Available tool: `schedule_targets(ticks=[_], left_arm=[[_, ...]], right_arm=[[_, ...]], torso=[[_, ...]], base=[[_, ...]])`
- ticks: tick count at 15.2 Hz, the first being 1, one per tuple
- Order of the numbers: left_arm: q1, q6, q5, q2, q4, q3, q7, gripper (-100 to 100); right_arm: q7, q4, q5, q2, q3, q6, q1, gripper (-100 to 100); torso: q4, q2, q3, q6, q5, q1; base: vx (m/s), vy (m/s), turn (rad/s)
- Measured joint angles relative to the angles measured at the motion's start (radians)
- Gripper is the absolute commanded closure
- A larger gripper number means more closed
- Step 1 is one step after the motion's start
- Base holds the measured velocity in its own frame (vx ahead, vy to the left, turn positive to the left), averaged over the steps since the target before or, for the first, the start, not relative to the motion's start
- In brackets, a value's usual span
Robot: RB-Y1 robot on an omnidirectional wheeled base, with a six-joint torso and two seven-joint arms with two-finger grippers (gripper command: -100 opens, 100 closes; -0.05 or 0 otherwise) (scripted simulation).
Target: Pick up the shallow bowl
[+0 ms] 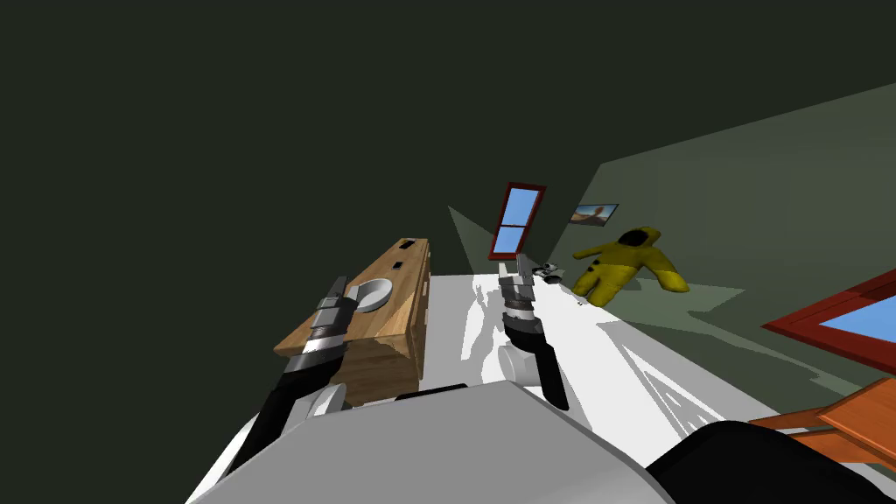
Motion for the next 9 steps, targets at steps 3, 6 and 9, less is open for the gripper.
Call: schedule_targets(ticks=[3, 6, 9], left_arm=[[-0.001, 0.032, 0.014, 0.049, 0.005, 0.018, 0.003, -100], [-0.003, 0.082, 0.034, 0.095, 0.014, 0.042, 0.007, -100], [-0.010, 0.136, 0.051, 0.126, 0.020, 0.064, 0.009, -100]], right_arm=[[0.000, 0.000, 0.000, 0.000, 0.000, 0.000, 0.000, 0], [0.000, 0.000, 0.000, 0.000, 0.000, 0.000, 0.000, 0], [0.000, 0.000, 0.000, 0.000, 0.000, 0.000, 0.000, 0]], torso=[[0.000, 0.000, 0.000, 0.000, 0.000, 0.000], [0.000, 0.000, 0.000, 0.000, 0.000, -0.001], [0.000, 0.000, 0.000, 0.000, 0.000, -0.001]], base=[[0.002, -0.014, -0.059], [0.000, -0.017, -0.047], [-0.010, -0.013, -0.048]])
